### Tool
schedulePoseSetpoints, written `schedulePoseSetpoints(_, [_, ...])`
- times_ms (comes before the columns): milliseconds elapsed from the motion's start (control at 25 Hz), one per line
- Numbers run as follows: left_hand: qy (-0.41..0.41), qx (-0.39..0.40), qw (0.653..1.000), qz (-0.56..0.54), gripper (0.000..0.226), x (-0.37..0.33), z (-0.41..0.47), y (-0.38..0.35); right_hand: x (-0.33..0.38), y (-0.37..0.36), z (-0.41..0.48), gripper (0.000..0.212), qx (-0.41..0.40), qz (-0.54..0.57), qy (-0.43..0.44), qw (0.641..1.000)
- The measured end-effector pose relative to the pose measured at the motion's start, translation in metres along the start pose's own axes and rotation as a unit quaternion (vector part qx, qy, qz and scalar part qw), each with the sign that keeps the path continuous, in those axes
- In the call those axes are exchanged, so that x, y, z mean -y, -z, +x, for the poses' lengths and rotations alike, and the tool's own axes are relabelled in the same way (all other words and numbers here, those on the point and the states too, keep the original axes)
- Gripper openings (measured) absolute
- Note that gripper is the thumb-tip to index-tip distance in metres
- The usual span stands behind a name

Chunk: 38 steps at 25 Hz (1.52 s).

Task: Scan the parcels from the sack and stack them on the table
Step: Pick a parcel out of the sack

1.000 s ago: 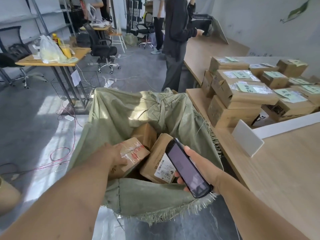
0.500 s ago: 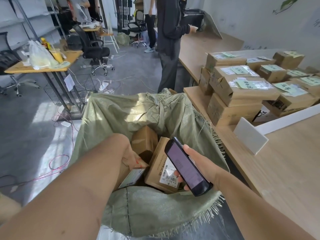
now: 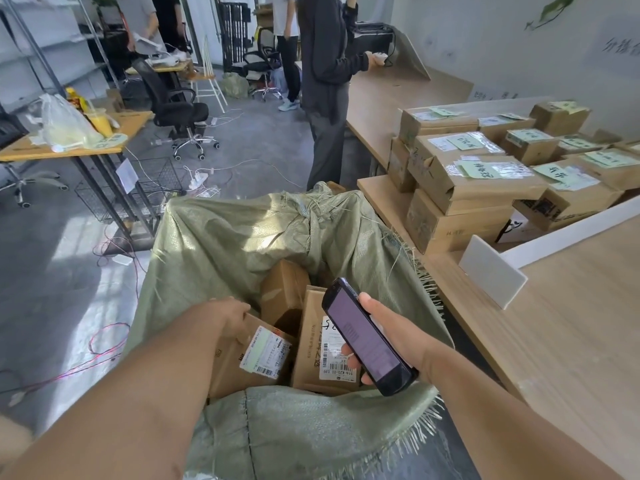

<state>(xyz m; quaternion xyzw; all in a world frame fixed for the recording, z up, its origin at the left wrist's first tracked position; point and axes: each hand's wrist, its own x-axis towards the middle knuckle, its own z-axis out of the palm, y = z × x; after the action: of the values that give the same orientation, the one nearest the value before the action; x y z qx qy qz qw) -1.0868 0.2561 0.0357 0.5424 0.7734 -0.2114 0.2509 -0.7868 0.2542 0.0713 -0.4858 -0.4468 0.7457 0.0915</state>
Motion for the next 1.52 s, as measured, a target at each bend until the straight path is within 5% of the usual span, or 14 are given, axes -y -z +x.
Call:
schedulePoseSetpoints(240, [0.069, 0.047, 0.993, -0.089, 0.089, 0.0, 0.049, -0.068, -0.004, 0.011, 0.011, 0.089, -0.003, 0.022, -0.005, 1.0])
schedulePoseSetpoints(360, [0.114, 0.008, 0.991, -0.071, 0.082, -0.01, 0.068, -0.072, -0.007, 0.018, 0.015, 0.089, -0.023, 0.021, -0.01, 0.999])
schedulePoseSetpoints(520, [-0.083, -0.12, 0.989, -0.033, 0.083, -0.04, 0.067, -0.013, -0.007, 0.022, 0.014, 0.09, -0.039, 0.024, -0.002, 0.999])
schedulePoseSetpoints(640, [-0.237, -0.104, 0.965, -0.034, 0.058, -0.074, 0.056, 0.025, -0.005, 0.022, 0.006, 0.087, -0.036, 0.036, 0.024, 0.998])
schedulePoseSetpoints(800, [-0.251, -0.095, 0.963, -0.034, 0.024, -0.093, 0.056, 0.025, -0.01, 0.025, -0.009, 0.083, -0.057, 0.058, 0.036, 0.996])
schedulePoseSetpoints(920, [-0.267, -0.08, 0.937, -0.208, 0.05, -0.113, 0.051, 0.037, -0.02, 0.029, -0.02, 0.087, -0.081, 0.077, 0.036, 0.993])
schedulePoseSetpoints(1040, [-0.327, -0.004, 0.916, -0.234, 0.057, -0.153, 0.033, 0.033, -0.032, 0.03, -0.033, 0.095, -0.11, 0.093, 0.034, 0.989])
schedulePoseSetpoints(1200, [-0.368, 0.064, 0.922, -0.105, 0.067, -0.197, 0.028, 0.005, -0.048, 0.036, -0.058, 0.09, -0.158, 0.12, 0.042, 0.979])
schedulePoseSetpoints(1320, [-0.362, 0.032, 0.931, 0.042, 0.058, -0.23, 0.022, -0.011, -0.062, 0.04, -0.078, 0.085, -0.186, 0.149, 0.048, 0.97])
schedulePoseSetpoints(1520, [-0.364, -0.016, 0.929, 0.065, 0.059, -0.252, 0.011, -0.007, -0.087, 0.045, -0.11, 0.083, -0.2, 0.17, 0.069, 0.962])
